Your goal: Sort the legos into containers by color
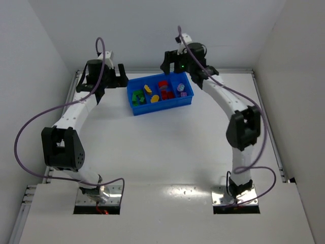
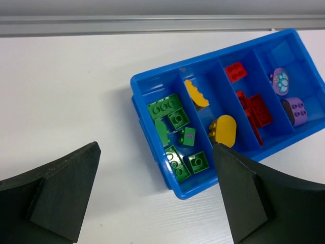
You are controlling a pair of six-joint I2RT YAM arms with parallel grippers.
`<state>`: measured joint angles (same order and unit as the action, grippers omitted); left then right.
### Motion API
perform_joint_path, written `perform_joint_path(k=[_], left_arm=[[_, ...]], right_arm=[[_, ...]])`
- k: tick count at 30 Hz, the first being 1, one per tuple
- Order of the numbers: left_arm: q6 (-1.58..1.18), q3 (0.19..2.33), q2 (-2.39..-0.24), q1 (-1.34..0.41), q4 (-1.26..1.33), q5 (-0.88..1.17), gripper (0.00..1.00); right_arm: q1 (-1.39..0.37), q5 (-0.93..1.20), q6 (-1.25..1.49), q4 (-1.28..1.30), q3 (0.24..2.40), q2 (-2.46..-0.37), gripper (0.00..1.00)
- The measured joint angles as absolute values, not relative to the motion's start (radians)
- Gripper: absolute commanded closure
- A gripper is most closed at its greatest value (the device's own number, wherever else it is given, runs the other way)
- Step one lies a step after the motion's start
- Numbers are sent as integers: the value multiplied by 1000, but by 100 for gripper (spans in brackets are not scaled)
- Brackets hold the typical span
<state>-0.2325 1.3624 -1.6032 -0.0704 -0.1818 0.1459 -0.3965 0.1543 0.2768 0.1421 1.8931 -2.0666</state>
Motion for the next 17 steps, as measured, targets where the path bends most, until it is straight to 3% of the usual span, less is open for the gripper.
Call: perform_joint_path(k=[10,17], left_arm=[[-175,1218,-1528,-63,-246,97,0],[-141,1151,-1528,-2,-279,127,0]], right_arm=[[-213,63,31,184,1571,-1556,1],[-75,130,-86,327,1173,-1518,1]])
